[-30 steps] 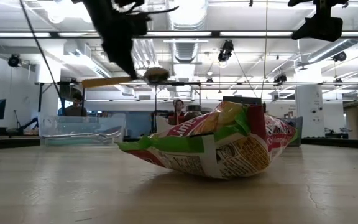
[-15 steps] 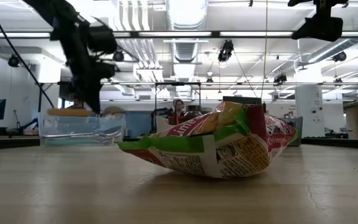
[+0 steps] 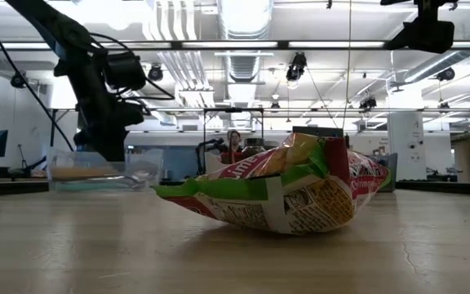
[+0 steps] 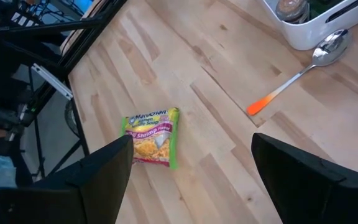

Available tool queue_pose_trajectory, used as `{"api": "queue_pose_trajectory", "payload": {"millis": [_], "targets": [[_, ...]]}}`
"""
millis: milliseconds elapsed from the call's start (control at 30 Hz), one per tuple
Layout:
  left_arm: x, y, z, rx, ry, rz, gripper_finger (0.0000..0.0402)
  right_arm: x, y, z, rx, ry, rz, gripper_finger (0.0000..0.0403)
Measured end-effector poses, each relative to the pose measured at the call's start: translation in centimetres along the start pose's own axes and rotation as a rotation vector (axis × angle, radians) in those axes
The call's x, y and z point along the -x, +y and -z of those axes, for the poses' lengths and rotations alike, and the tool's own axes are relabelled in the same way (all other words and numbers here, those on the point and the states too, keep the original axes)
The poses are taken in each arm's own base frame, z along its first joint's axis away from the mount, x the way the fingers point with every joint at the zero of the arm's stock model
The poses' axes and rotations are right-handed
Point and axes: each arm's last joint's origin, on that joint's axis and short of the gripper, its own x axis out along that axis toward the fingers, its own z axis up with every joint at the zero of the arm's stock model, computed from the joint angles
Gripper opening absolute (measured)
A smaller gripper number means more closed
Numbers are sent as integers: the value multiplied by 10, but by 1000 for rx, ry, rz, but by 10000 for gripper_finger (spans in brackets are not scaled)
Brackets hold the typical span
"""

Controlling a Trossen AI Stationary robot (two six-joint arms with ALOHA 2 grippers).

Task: Pick & Place Food Item
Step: Put the yellow spoon into the transparent bin, then put the orange spoon into the transparent bin

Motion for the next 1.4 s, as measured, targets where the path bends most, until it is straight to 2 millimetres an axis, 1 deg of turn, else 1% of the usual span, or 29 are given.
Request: {"api": "queue_pose_trajectory", "payload": {"millis": [633,900,1033,1267,1333,1400], "targets": [[-1,0,0,5,-8,6,0,-1,0,0,-16,0,4,322],[-1,-1,1,50,7,35,6,-1,0,0,-20,-2,6,322],[-1,-1,2,53,12,36,38,-1,0,0,-20,-2,6,322],[1,-2,-1,100,5,37,136,-1,0,0,-31,-5,7,322],[4,-2,-4,114,4,39,163,-1,-1,-1,-72,-33,30,322],[7,-4,-8,127,6,57,186,-4,-1,-2,-154,-83,76,322]]}}
